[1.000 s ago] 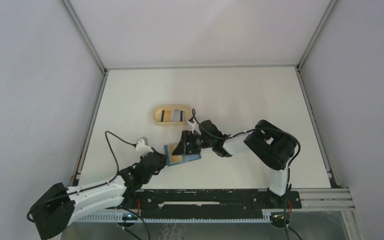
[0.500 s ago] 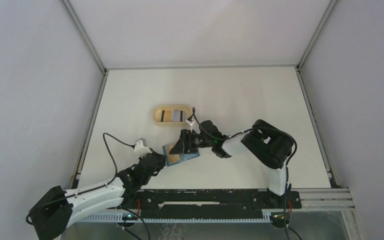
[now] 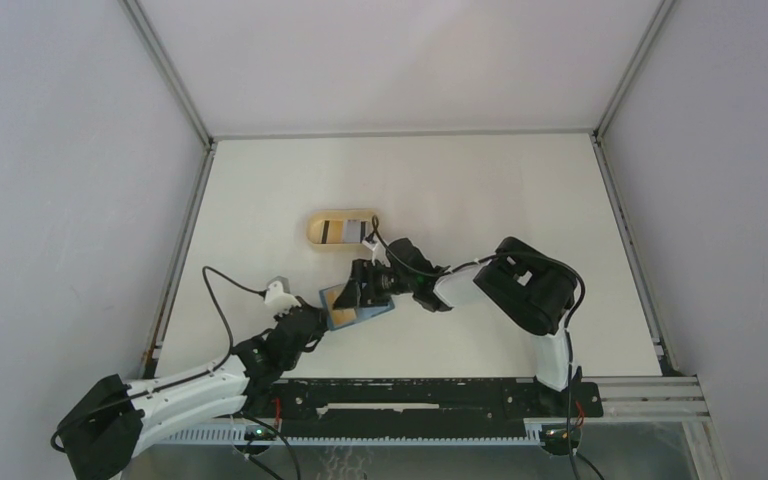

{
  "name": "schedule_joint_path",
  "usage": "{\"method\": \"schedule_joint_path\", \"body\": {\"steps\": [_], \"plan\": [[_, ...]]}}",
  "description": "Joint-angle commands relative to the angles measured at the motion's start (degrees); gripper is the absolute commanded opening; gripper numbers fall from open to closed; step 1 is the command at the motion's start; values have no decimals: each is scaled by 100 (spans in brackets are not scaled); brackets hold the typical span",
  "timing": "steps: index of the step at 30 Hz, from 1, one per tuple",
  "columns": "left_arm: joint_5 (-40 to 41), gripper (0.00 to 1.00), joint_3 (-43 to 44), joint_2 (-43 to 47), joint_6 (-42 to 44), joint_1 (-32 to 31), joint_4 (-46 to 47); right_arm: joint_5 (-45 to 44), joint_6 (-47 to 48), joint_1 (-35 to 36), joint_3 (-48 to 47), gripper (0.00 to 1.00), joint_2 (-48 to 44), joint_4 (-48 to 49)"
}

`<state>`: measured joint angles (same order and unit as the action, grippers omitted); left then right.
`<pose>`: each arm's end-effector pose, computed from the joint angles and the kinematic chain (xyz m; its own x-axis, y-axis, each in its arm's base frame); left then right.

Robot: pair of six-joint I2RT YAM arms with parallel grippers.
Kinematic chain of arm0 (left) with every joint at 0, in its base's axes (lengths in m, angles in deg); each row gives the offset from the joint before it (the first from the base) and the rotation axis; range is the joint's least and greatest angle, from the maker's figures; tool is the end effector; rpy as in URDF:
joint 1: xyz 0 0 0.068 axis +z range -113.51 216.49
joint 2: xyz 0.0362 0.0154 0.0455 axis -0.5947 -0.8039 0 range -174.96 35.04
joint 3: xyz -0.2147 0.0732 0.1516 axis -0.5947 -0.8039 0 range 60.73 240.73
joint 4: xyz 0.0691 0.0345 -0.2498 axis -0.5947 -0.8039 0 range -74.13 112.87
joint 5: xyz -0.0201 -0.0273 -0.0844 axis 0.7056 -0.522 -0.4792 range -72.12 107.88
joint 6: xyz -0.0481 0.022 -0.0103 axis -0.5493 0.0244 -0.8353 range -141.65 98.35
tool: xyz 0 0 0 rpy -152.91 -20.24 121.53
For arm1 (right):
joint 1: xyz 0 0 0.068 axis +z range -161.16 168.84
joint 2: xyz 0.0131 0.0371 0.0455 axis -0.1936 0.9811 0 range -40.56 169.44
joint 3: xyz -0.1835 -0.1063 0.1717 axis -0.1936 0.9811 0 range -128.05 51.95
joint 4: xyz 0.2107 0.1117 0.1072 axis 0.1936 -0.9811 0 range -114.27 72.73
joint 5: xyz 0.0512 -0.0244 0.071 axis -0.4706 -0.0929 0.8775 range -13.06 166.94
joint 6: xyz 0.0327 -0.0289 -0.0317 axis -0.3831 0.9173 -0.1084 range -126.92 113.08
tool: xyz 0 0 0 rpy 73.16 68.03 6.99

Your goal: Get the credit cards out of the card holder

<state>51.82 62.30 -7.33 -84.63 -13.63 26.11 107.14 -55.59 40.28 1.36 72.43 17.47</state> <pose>0.0997 -0.0883 0.1136 -0.4919 -0.5639 -0.6633 -0.1879 0.8127 -0.5516 0.2245 0.3104 0.1186 -0.9071 -0.0968 -0.4096 -0.4125 0.3982 0.8193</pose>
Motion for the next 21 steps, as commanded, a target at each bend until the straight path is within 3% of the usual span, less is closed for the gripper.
{"method": "schedule_joint_path", "body": {"steps": [1, 8, 13, 21], "plan": [[-405, 0, -77, -48, -40, -41, 120, 257, 16, 249, -319, 81, 208, 47], [-422, 0, -47, -96, -31, -41, 172, 720, -526, 250, -417, 79, 447, 752], [-431, 0, -98, -10, -72, -41, 132, 980, -635, 236, -365, 65, 398, 980], [-363, 0, -95, 158, -77, -41, -59, 941, -479, 162, -296, 66, 284, 709]]}}
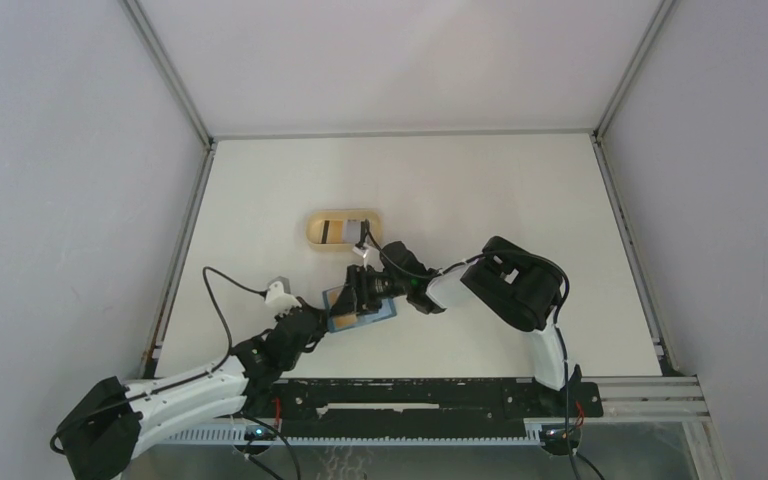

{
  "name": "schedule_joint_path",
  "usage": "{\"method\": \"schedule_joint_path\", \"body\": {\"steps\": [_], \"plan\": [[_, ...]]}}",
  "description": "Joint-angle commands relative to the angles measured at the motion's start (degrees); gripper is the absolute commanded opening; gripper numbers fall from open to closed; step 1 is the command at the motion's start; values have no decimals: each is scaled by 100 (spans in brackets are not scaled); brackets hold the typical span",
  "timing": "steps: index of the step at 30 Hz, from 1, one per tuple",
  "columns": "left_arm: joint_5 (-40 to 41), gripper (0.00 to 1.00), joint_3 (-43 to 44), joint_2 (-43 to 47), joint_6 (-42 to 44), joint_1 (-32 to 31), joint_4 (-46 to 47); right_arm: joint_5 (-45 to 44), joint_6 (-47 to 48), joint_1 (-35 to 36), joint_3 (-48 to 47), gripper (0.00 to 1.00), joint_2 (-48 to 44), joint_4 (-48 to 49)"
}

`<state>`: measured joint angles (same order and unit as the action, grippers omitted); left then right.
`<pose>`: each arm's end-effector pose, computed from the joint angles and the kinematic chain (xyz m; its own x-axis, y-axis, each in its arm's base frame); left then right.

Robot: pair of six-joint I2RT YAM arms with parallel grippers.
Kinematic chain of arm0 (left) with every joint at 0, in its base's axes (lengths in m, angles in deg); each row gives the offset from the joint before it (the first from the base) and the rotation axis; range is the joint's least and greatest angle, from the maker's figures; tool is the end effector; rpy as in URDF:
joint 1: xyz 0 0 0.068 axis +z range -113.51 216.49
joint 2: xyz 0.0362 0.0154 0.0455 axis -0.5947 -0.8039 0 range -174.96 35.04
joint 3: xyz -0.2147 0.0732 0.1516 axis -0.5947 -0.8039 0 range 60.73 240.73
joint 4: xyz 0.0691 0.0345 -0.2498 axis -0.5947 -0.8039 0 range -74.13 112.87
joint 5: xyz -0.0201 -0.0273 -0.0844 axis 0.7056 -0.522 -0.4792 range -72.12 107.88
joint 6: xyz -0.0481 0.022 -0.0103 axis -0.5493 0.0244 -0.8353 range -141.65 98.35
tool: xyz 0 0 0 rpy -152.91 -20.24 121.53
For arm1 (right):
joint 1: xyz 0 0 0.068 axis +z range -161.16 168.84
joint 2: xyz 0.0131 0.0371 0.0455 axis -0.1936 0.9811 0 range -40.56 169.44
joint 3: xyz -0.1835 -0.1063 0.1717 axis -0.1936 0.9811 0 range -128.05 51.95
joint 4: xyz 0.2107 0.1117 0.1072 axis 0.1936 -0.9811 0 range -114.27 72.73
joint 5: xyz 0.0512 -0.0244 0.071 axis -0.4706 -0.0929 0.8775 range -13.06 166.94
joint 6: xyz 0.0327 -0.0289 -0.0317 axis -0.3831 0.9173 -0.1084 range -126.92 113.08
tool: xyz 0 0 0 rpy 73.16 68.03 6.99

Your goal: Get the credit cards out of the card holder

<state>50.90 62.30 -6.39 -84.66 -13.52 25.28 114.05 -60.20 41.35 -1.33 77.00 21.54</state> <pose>0.0990 -0.0879 0.1141 -0.5020 -0.5641 -0.6556 -0.1828 0.8101 -0.5571 0.2233 0.3265 0.1088 -0.9294 -0.1614 -0.3319 -0.3668 0.3052 0.8788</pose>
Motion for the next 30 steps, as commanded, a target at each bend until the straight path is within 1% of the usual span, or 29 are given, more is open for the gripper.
{"method": "schedule_joint_path", "body": {"steps": [1, 8, 18, 21, 25, 30], "plan": [[-270, 0, -103, 65, -79, -52, 14, 246, -4, 25, 18, 66, -198, 284], [-247, 0, -104, 84, -67, -54, -22, 255, 242, -337, 334, 66, -539, -16], [-243, 0, -77, 60, -43, -52, -90, 245, 529, -708, 585, 65, -579, -374], [-235, 0, -64, 50, -29, -52, -92, 286, 587, -795, 663, 62, -552, -386], [-243, 0, -34, -9, -1, -52, -92, 309, 695, -900, 737, 55, -515, -511], [-243, 0, -3, -23, 41, -52, -107, 334, 858, -1086, 908, 50, -550, -643]]}}
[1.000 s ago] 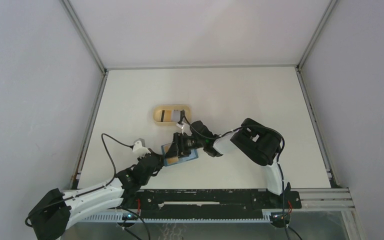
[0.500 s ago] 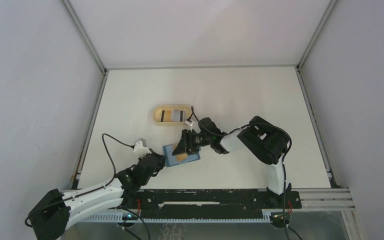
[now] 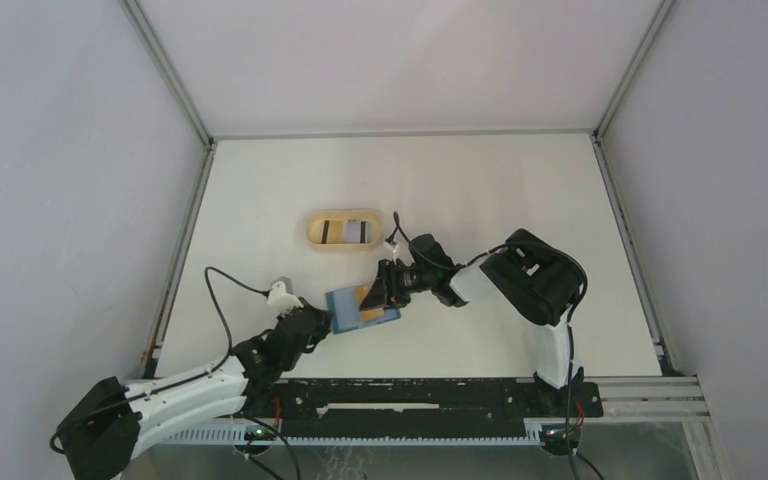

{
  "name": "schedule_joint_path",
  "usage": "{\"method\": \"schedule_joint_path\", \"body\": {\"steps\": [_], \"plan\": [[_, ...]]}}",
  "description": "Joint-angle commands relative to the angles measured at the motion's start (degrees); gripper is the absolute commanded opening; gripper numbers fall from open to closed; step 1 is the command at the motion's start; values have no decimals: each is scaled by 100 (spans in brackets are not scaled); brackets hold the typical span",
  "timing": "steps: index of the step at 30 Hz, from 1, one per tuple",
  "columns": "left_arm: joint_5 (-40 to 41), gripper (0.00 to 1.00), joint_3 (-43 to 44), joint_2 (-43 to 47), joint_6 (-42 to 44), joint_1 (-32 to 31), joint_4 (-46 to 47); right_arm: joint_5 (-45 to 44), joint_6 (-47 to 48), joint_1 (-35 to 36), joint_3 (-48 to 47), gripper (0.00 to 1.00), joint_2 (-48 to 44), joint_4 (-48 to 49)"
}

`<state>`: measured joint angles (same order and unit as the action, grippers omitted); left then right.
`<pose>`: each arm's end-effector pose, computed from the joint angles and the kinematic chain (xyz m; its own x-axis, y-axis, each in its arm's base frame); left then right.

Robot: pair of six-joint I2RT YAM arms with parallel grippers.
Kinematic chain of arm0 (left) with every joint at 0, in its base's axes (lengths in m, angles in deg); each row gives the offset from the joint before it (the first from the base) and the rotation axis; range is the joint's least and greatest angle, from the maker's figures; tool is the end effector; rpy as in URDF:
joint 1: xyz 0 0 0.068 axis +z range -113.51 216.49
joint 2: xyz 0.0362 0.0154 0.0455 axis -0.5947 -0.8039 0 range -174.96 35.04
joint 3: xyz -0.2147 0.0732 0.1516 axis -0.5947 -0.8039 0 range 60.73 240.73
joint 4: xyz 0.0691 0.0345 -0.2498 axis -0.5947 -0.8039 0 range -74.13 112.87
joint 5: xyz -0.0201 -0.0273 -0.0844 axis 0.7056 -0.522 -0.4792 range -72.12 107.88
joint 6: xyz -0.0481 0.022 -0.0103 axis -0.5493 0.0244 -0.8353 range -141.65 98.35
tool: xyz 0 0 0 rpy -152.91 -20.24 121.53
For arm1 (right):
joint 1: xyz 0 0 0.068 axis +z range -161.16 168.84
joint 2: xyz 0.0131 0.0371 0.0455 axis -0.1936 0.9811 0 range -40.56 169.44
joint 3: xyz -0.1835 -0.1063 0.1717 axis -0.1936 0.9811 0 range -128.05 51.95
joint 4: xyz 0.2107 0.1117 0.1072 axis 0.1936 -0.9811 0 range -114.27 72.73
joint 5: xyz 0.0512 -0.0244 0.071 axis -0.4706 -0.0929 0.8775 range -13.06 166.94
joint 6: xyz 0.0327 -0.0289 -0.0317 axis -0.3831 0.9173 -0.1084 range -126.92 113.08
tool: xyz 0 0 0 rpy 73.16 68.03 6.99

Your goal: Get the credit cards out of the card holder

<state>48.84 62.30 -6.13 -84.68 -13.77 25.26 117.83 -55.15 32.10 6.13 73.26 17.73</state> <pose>0.0981 -0.0894 0.1142 -0.5296 -0.5585 -0.6385 -0.1643 0.8059 -0.5688 0.2452 0.2628 0.0954 -0.9488 -0.1187 -0.2928 -0.3157 0.3944 0.8630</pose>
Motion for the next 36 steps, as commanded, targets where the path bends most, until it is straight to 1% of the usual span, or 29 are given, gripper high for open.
{"method": "schedule_joint_path", "body": {"steps": [1, 4, 7, 8, 10, 13, 14, 18, 21, 24, 26, 27, 29, 32, 36], "plan": [[-38, 0, 6, -48, 51, -23, -107, -45, 380, -191, 188, 49, -195, -288], [-31, 0, 35, -66, 69, -27, -107, -96, 461, -238, 206, 45, -264, -386], [-20, 0, 41, -90, 71, -26, -112, -158, 530, -270, 208, 35, -356, -510], [-22, 0, 45, -93, 72, -23, -120, -171, 552, -279, 206, 28, -383, -557], [-28, 0, 71, -78, 72, -21, -166, -213, 609, -312, 208, 20, -485, -706], [9, 0, 179, -47, 121, -13, -279, -253, 690, -372, 205, 3, -668, -972], [7, 0, 239, -21, 164, 8, -396, -268, 722, -398, 205, 0, -752, -1095], [-110, 0, 422, 44, 306, 136, -497, -545, 1120, -547, 55, 0, -1326, -1886], [-122, 0, 401, 142, 358, 191, -523, -673, 1243, -754, -285, 0, -1711, -2190], [-90, 0, 397, 262, 375, 190, -647, -916, 1270, -852, -1139, 0, -1706, -2532], [-113, 0, 405, 366, 377, 190, -721, -1057, 1245, -819, -2017, 0, -1350, -2733], [-116, 0, 406, 433, 389, 187, -762, -1145, 1216, -791, -2295, 0, -1136, -2813], [-94, 0, 421, 549, 440, 188, -858, -1185, 1092, -740, -3267, 0, -605, -2954], [-53, 0, 454, 673, 549, 192, -989, -1194, 941, -696, -4479, 0, 258, -3295], [-100, 0, 421, 728, 660, 192, -973, -1262, 963, -560, -5893, 0, 1274, -4053]]}}
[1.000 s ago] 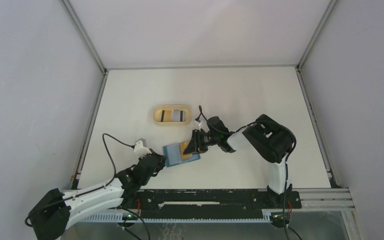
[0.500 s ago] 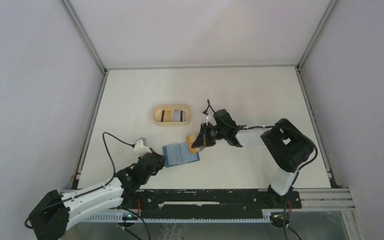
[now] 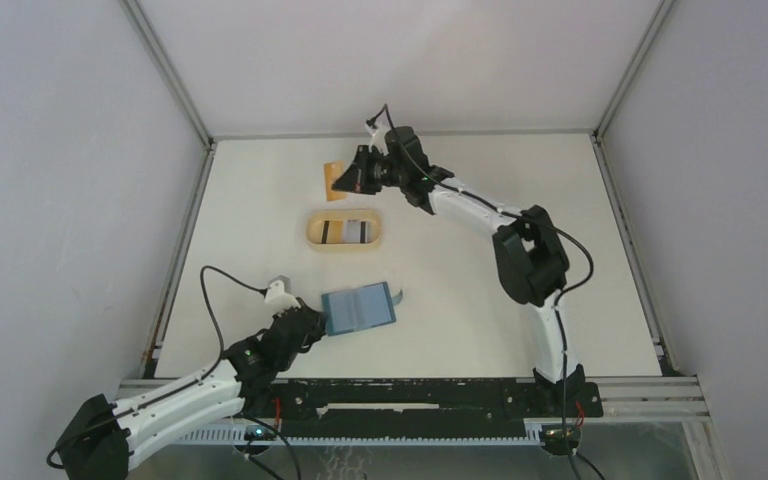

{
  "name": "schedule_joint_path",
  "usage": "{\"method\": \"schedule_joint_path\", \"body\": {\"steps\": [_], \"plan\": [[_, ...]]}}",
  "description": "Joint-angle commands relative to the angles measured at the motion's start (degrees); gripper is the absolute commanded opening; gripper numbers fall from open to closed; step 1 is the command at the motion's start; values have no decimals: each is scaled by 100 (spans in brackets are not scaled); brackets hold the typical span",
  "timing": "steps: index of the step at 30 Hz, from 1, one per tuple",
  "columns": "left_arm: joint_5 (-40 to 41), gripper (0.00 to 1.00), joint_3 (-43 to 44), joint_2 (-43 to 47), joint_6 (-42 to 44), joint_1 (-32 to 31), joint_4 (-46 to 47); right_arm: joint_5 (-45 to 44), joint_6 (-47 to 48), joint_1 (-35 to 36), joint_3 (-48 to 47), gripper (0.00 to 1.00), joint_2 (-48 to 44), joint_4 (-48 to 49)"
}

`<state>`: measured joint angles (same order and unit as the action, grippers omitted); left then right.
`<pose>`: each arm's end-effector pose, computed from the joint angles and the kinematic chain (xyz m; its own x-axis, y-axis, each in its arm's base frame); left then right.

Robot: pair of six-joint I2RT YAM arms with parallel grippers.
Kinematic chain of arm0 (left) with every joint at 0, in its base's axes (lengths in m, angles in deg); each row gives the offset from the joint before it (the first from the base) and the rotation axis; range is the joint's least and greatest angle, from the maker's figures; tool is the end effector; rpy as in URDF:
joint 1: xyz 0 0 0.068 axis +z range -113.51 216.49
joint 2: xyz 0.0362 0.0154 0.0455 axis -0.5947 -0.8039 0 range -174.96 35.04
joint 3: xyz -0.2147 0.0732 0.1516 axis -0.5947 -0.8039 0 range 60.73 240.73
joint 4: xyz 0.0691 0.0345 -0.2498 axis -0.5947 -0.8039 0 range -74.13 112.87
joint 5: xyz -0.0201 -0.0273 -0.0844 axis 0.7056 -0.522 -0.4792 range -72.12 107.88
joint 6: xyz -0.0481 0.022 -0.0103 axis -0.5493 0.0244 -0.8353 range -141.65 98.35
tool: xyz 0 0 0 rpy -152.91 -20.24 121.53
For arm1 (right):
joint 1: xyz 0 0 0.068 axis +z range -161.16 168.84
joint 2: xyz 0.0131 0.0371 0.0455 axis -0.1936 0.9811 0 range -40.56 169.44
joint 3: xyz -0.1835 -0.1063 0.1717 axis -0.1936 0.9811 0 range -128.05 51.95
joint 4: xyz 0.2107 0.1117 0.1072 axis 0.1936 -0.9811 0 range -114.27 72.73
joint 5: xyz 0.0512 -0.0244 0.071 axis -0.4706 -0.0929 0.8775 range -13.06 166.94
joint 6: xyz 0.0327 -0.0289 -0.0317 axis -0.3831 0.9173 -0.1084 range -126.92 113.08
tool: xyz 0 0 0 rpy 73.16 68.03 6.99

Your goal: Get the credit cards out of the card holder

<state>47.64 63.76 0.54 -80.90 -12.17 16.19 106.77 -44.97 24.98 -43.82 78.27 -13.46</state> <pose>0.0959 -0.0823 0.1215 -0.5472 -0.5075 -0.6656 -0.1492 0.8416 -0.5191 0.3895 0.3065 0.2694 -0.7587 0.1080 -0.6424 -0.5375 0.4533 0.7110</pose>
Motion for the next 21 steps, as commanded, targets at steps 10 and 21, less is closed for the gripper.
{"method": "schedule_joint_path", "body": {"steps": [10, 21], "plan": [[-188, 0, -154, 294, 176, 25, 161, -506, -210, 479, -1678, 0, 1896, -997], [-198, 0, -522, 671, 40, 30, 70, -514, -126, 515, -2060, 8, 2311, -1245]]}}
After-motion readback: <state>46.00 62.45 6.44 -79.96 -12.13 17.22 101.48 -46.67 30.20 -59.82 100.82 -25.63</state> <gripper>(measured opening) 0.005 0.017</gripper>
